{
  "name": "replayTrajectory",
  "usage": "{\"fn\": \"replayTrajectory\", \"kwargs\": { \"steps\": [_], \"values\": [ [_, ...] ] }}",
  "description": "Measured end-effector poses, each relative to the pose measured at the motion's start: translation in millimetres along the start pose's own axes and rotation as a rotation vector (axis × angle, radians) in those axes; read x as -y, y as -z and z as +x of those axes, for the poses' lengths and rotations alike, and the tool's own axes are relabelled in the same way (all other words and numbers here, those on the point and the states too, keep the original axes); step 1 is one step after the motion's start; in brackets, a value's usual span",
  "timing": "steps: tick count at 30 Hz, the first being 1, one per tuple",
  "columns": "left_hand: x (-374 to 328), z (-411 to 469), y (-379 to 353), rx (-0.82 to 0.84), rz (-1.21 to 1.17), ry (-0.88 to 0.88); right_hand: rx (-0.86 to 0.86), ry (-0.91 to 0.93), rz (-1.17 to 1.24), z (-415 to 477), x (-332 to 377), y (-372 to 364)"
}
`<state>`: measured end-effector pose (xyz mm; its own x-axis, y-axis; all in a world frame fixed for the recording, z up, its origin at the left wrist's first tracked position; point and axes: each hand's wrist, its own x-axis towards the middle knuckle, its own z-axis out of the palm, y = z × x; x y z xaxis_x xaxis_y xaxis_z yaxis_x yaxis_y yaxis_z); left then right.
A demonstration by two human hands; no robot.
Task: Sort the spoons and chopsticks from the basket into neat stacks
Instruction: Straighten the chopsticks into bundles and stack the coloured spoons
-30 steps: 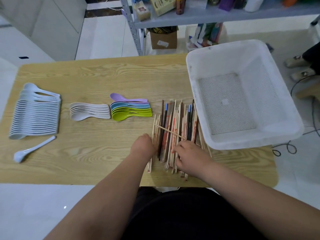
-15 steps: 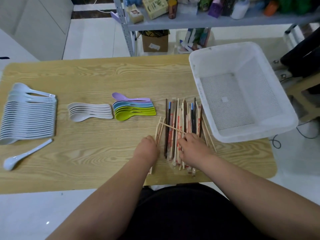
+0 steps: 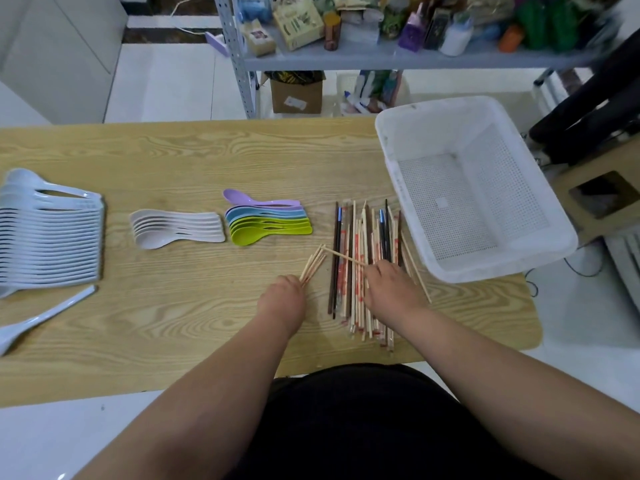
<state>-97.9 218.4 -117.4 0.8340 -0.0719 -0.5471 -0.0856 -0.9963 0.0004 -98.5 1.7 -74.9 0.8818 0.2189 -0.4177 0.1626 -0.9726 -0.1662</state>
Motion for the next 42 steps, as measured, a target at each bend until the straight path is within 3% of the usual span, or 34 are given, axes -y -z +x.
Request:
{"fn": "replayTrajectory", "kwargs": {
  "steps": [3,9,19,24,29,35,39,42],
  "values": [
    [0.3,-2.5,2.2,0.008,0.035,0.005,-0.070,-0.061,0.019,10.0,-1.9,3.1],
    [2.5,-7.6,2.3,-0.027,0.149,-0.037,-0.054,-0.180,0.122,32.1,-0.2,8.4],
    [11.7,-16.1,-0.4,0.025,-0.068,0.029,0.018,-0.345,0.147,39.5,13.9,12.9],
    [18.1,-22.3,12.1,-0.050,-0.330,0.094,0.064,-0.412,0.119,43.1,25.8,22.3],
    [28.9,-18.3,24.3,-0.133,-0.818,0.230,0.150,-0.508,0.136,48.7,31.7,23.0],
    [37.1,-25.3,37.1,-0.083,-1.193,0.269,0.031,-0.484,0.151,39.1,35.7,40.2],
    [27.1,-37.3,57.7,-0.039,-1.554,0.258,-0.074,-0.340,0.437,12.3,53.8,78.0],
    [22.1,-47.8,74.6,-0.004,-1.648,0.039,-0.048,-0.305,0.910,-6.1,79.9,94.3]
  ]
}}
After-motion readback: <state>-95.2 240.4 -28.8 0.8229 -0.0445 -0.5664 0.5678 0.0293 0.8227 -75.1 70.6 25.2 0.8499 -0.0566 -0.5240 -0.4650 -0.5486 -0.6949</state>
